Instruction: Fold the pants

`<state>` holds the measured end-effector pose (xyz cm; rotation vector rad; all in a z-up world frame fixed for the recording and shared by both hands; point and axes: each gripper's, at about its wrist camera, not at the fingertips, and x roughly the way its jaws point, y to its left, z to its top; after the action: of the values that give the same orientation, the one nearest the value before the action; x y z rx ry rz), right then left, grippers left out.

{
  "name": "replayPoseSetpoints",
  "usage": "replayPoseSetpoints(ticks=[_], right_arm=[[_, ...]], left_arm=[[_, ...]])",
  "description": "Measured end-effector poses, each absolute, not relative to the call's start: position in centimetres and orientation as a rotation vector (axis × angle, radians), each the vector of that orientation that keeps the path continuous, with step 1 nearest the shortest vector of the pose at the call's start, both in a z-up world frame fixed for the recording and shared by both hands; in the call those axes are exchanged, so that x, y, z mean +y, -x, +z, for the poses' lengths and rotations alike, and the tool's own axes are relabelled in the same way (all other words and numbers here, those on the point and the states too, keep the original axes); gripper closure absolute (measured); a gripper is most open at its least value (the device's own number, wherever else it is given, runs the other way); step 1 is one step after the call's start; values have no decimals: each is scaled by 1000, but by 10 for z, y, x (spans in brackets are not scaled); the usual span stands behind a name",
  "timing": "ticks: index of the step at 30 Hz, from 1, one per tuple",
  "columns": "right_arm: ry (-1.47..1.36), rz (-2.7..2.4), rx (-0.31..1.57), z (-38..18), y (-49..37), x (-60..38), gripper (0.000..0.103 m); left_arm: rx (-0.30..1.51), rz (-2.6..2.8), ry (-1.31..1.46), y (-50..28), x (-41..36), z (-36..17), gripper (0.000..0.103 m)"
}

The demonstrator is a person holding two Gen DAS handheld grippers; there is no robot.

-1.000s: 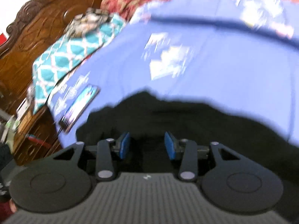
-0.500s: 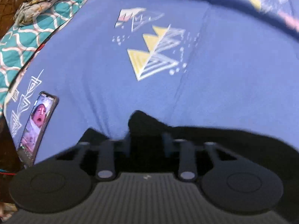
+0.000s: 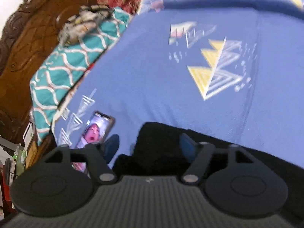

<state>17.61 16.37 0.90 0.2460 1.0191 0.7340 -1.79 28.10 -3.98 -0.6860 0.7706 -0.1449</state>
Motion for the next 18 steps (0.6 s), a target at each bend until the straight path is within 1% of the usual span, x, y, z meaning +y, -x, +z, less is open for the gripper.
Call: replayPoseSetpoints(ticks=[3,4,5,6,7,8,12,13,14,15,16,17,18], right_arm=[[-249,712,878,35,-160,135,31],[-263,700,848,42,-156,125,38],[-277,688,824,46,-153,116,51],[-285,680,811,47,-149,109,58],[-288,673,813,45,-147,105,69],[-291,669,829,41,-146,101,76],[-287,693,942,16,-136,118,79],[-277,731,980,10,-130,128,76],[-240,772,1021,4,-123,145,72],[-169,785,1041,-2,-115,161,67],[-85,787,1040,-8,-110,175,60],[-61,790,1030,-9,-108,181,56],[-72,796,1031,-9,-110,181,54]], left_arm=[[736,-144,706,28,295,-31,61],[721,-134,713,31,300,-28,58],[709,-120,722,33,304,-25,55],[702,-110,733,34,310,-24,54],[697,-102,749,32,314,-24,53],[699,-94,762,27,315,-24,51],[702,-59,788,21,319,-25,52],[692,-48,787,21,320,-24,52],[684,-38,786,22,322,-22,51],[683,-23,782,23,325,-21,54],[692,11,765,26,326,-21,52],[697,17,760,28,327,-20,52],[705,18,763,30,330,-20,52]])
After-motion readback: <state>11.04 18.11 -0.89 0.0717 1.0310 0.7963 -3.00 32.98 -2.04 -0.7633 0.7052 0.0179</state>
